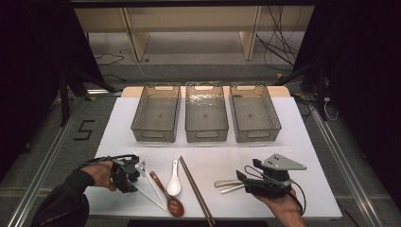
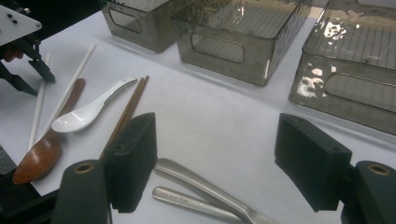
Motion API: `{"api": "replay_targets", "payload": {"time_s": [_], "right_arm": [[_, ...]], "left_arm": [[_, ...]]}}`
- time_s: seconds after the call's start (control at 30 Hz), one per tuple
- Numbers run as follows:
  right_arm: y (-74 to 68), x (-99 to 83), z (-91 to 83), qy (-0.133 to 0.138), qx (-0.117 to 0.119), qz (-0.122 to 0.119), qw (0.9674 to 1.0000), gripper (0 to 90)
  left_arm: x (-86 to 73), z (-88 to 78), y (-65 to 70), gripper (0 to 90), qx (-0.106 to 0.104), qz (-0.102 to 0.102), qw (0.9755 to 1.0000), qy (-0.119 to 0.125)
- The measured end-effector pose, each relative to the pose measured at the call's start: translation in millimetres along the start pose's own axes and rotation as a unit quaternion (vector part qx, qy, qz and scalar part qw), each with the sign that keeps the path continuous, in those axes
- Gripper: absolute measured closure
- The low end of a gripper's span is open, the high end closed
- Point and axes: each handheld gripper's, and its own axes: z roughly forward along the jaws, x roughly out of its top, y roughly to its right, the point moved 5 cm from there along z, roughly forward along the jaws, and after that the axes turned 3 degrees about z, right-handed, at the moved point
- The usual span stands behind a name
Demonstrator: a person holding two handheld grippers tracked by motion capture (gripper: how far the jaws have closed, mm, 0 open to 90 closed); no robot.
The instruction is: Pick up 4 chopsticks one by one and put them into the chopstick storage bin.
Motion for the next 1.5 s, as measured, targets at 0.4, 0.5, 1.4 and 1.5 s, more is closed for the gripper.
{"api": "replay_targets", "payload": {"time_s": [0.4, 0.5, 1.4, 1.5], "right_arm": [[-0.4, -0.4, 0.3, -0.005, -0.001, -0.002, 1.0000, 30.7], [-0.4, -0.5, 0.6, -0.005, 0.000, -0.002, 1.0000, 30.7], [-0.1, -1.6, 2.5, -0.015, -0.003, 0.001, 0.9999, 31.1], [-0.1, -1.7, 2.3, -0.016, -0.003, 0.000, 0.9999, 31.2]], "left_arm": [[-15.7, -2.1, 18.6, 72.9, -0.003, 0.008, 0.9999, -0.006], [-18.5, -2.6, 23.5, 75.3, -0.005, 0.013, 0.9998, -0.015], [-29.0, -4.4, 38.5, 84.4, -0.019, 0.042, 0.9989, -0.012], [-30.9, -5.1, 38.2, 84.5, -0.018, 0.038, 0.9990, -0.013]]}}
